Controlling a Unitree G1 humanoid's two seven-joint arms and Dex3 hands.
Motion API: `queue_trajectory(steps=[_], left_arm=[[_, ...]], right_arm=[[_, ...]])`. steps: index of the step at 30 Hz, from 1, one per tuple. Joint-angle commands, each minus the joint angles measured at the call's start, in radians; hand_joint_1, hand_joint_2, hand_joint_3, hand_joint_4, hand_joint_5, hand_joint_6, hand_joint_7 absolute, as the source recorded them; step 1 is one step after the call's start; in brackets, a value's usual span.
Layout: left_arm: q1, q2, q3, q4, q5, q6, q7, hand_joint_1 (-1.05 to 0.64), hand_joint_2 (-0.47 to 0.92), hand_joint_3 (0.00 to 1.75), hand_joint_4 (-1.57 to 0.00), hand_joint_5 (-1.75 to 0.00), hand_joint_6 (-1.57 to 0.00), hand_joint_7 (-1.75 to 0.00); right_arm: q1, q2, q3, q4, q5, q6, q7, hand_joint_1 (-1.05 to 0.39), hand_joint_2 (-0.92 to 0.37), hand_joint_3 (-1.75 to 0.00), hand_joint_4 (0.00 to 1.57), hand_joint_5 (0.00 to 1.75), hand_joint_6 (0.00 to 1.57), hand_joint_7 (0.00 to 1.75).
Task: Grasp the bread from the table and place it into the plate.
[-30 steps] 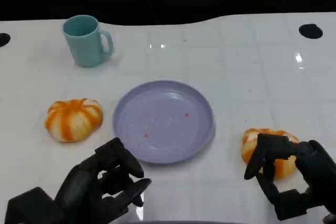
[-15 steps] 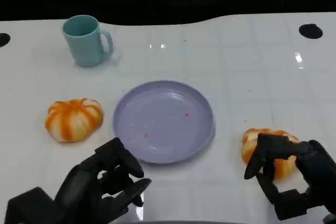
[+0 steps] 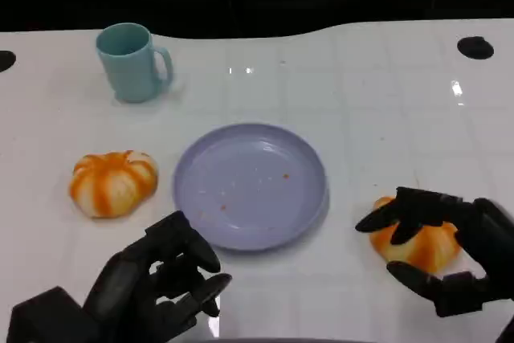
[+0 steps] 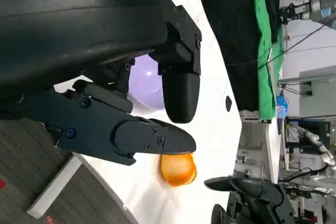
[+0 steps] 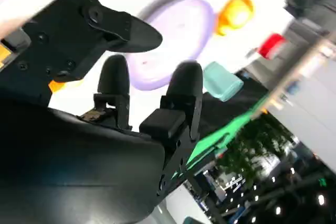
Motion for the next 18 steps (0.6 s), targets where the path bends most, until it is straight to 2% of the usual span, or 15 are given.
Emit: queue_trajectory(steps=[1,5,11,14,18], left_arm=[[0.005,0.015,0.0,-0.005,0.005,0.002,-0.003,-0.55,0.92,0.23,-0.65,-1.75,-0.45,-1.72],[0.005,0.013,-0.003,-0.005,0.009,0.003,0.001,-0.55,0.92,0.23,-0.65,-1.75,-0.45,-1.72],[0.001,0.011,-0.003,-0.002,0.006,0.004,-0.001,-0.53,0.92,0.25,-0.65,-1.75,-0.44,-1.72],[-0.001,0.009,-0.004,0.001,0.002,0.008,-0.003,-0.53,0.92,0.25,-0.65,-1.75,-0.44,-1.72],[-0.002,0.011,-0.004,0.008,0.008,0.0,-0.002,-0.52,0.92,0.25,-0.65,-1.75,-0.44,-1.72]], right_arm=[[0.008,-0.071,-0.019,-0.103,-0.057,0.079,0.049,-0.35,-0.78,-0.2,0.26,0.87,0.44,0.3],[0.022,-0.135,-0.03,-0.186,-0.143,0.117,0.085,-0.38,-0.82,-0.05,0.15,0.72,0.37,0.16],[0.03,-0.213,-0.034,-0.322,-0.312,0.221,0.162,-0.43,-0.8,0.0,0.07,0.6,0.35,0.09],[0.032,-0.229,-0.028,-0.38,-0.393,0.264,0.192,-0.43,-0.77,0.0,0.07,0.57,0.37,0.07],[0.026,-0.224,-0.008,-0.403,-0.469,0.295,0.2,-0.41,-0.75,0.0,0.09,0.55,0.38,0.06]])
